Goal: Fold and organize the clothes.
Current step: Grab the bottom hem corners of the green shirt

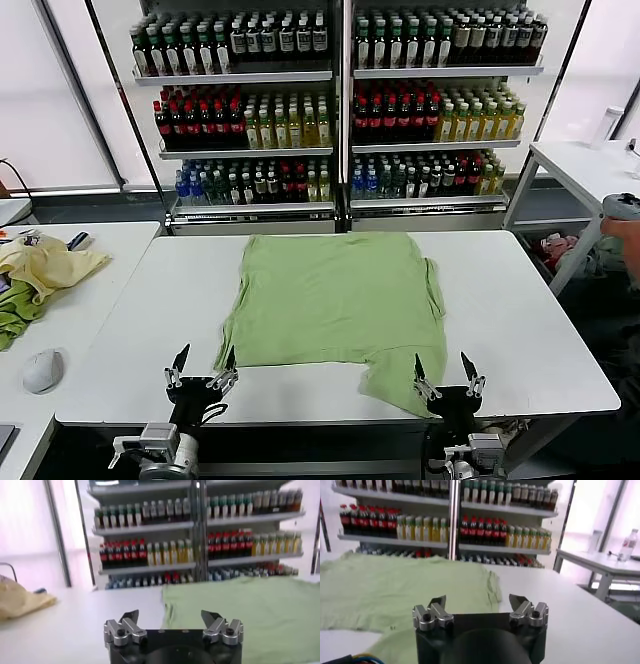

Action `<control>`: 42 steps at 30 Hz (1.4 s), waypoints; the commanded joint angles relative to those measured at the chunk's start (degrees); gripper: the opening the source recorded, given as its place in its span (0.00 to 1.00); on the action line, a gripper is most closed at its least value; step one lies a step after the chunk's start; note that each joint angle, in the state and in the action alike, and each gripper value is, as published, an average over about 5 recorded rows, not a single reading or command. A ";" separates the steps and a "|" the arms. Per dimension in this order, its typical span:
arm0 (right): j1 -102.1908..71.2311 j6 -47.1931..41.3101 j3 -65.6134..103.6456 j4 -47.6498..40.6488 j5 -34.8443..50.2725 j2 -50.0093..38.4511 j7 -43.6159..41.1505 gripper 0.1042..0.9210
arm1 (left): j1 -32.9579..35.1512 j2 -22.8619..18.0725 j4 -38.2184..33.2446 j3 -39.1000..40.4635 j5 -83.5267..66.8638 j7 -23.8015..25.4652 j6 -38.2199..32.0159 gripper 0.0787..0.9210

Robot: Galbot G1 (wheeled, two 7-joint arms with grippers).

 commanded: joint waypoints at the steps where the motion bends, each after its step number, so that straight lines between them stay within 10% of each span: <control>1: -0.76 -3.77 -0.17 -1.26 -0.02 0.17 0.64 0.88 | -9.90 3.25 8.64 3.00 -5.43 -2.57 11.64 0.88; 18: 0.68 -5.15 -3.42 -7.47 0.22 2.71 0.92 0.87 | -14.58 2.65 13.61 6.91 -6.46 -4.73 14.99 0.88; 24: 0.16 -5.80 -3.71 -7.57 4.12 2.76 1.18 0.73 | -13.77 2.62 12.88 7.63 -8.56 -4.85 15.74 0.87; 42: -1.09 -4.43 -2.66 -4.65 7.84 1.23 -1.42 0.23 | -12.01 3.83 9.79 7.28 -14.09 -5.27 14.78 0.27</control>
